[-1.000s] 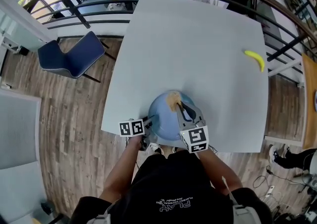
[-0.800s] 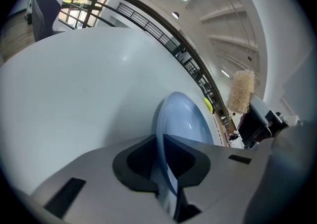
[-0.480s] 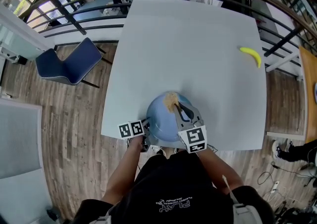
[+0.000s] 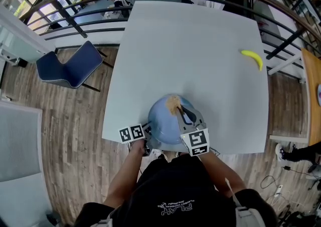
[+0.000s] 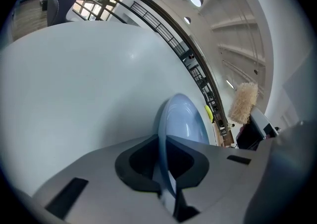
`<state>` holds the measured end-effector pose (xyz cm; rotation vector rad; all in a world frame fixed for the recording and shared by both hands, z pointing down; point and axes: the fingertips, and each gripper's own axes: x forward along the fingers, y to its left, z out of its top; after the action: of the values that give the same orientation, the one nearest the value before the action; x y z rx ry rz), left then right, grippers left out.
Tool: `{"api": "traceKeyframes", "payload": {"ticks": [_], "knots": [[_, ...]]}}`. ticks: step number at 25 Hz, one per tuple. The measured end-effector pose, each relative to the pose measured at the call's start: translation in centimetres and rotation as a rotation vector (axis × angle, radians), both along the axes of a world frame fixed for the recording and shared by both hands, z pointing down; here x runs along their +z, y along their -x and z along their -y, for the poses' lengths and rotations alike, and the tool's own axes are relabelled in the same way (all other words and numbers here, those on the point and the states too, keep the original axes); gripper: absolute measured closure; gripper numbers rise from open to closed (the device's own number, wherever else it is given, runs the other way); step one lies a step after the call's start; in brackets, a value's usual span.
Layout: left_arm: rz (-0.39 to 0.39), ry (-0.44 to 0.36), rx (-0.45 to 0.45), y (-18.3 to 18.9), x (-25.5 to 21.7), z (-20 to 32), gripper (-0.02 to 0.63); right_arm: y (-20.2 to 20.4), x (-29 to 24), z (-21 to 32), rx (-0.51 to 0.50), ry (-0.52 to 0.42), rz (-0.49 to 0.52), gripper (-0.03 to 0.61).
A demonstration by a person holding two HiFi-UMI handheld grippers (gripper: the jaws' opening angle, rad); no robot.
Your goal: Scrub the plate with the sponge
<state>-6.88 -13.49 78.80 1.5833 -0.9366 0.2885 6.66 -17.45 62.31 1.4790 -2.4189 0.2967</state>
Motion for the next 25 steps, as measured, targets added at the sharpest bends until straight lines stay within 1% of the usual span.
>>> {"api": "traceKeyframes", "payload": {"ticks": [4, 7, 12, 16, 19, 23, 25], "knots": [[-0.005, -0.022, -0.024, 0.4, -0.5, 0.4, 0.584, -0.1, 0.0, -0.2, -0.001, 0.002, -0.006, 0.535], [-0.002, -0.061, -0.023, 0.4, -1.3, 1.0, 0.584, -0.3, 0.0, -0.2, 0.001, 0.004, -0.016, 0.535], [0.014, -0.146, -0.023, 0.6, -3.3, 2.5, 0.584, 0.0, -0.1, -0.3, -0.007, 0.003, -0.032, 0.535], [0.028, -0.223, -0.023, 0.8, -5.7, 4.0, 0.584, 0.2, 0.3, -0.4, -0.010, 0.025, -0.044, 0.535], [0.032, -0.276, -0.012, 0.5, -7.4, 4.8, 0.584, 0.1, 0.1, -0.3, -0.013, 0.019, -0.049, 0.535], [0.082, -0.361, 0.016, 0.7, -9.9, 5.9, 0.584, 0.6, 0.0, -0.5, -0.019, 0.032, -0.054, 0.535], [0.095, -0.394, 0.026, 0.8, -11.0, 6.2, 0.584, 0.9, -0.2, -0.8, -0.021, 0.048, -0.061, 0.535]]}}
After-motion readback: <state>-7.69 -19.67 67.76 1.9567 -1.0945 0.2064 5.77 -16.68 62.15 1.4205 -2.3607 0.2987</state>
